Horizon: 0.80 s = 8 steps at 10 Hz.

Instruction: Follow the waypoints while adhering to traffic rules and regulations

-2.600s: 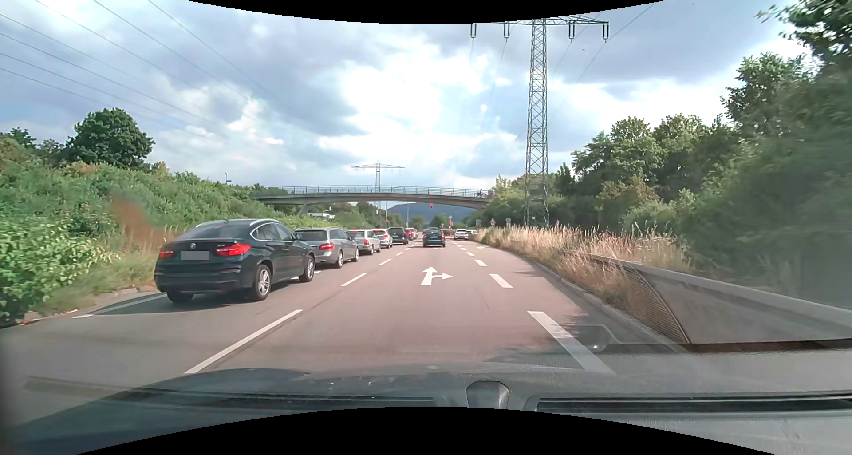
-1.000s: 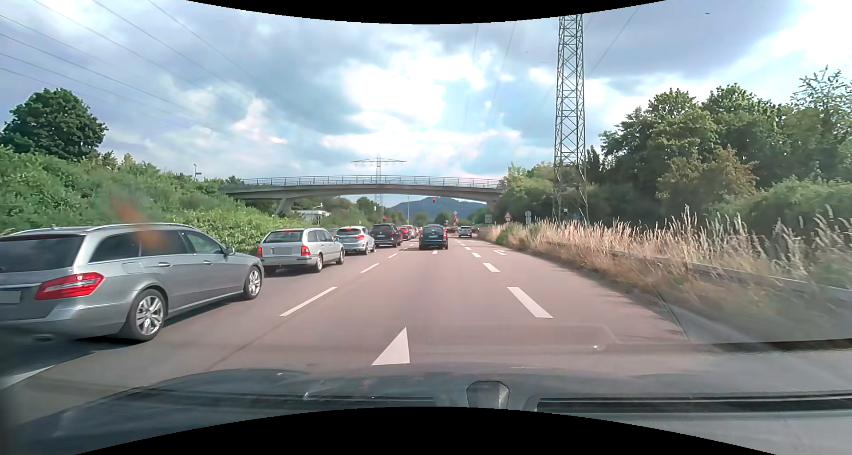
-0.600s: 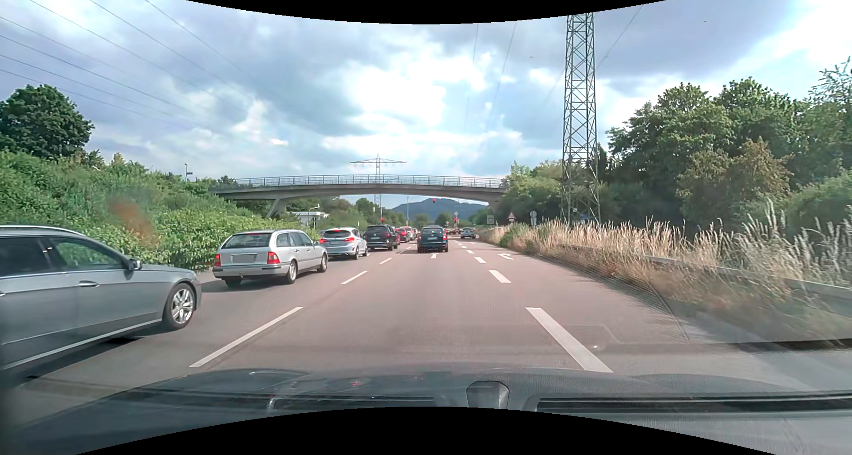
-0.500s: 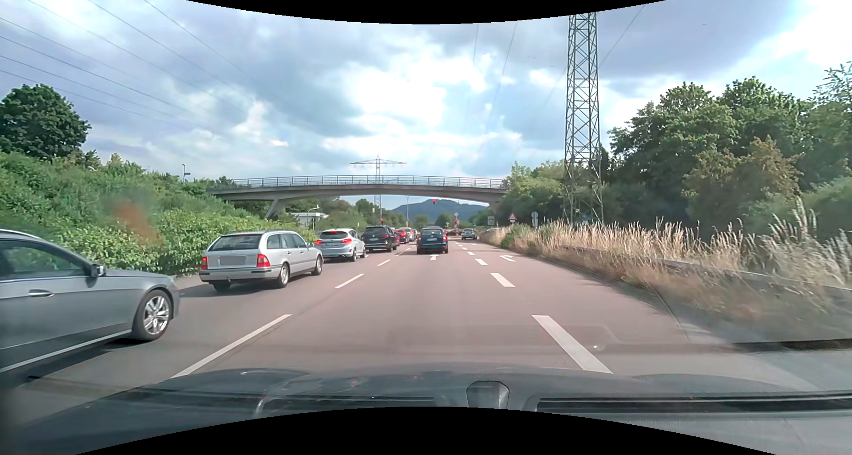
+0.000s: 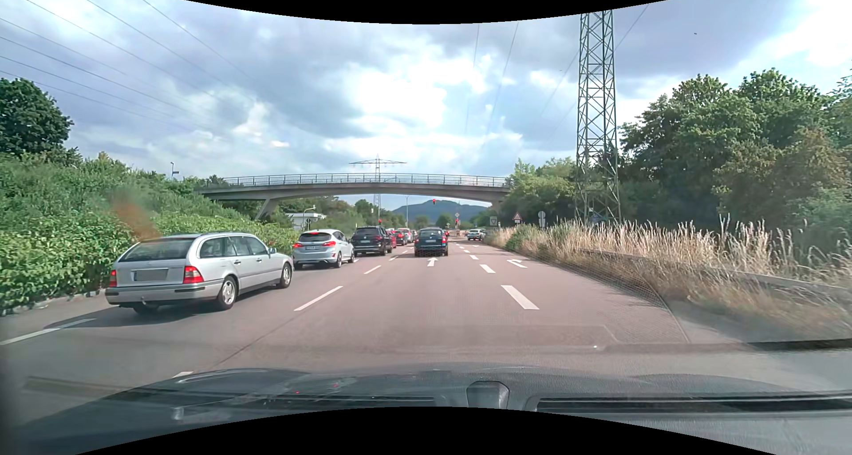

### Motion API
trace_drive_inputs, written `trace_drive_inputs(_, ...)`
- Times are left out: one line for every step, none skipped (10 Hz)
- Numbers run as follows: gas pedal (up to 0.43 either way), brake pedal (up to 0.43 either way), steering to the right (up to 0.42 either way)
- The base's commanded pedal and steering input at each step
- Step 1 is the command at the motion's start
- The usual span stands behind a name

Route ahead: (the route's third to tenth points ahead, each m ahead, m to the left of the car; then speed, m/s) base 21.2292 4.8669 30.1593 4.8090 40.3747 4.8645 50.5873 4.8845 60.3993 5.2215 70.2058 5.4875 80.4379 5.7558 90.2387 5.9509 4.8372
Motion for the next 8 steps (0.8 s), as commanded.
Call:
trace_drive_inputs(0.000,0.091,-0.004)
trace_drive_inputs(0.000,0.091,-0.004)
trace_drive_inputs(0.000,0.091,-0.004)
trace_drive_inputs(0.000,0.091,-0.004)
trace_drive_inputs(0.000,0.091,-0.004)
trace_drive_inputs(0.000,0.091,-0.004)
trace_drive_inputs(0.000,0.091,-0.004)
trace_drive_inputs(0.000,0.091,-0.004)
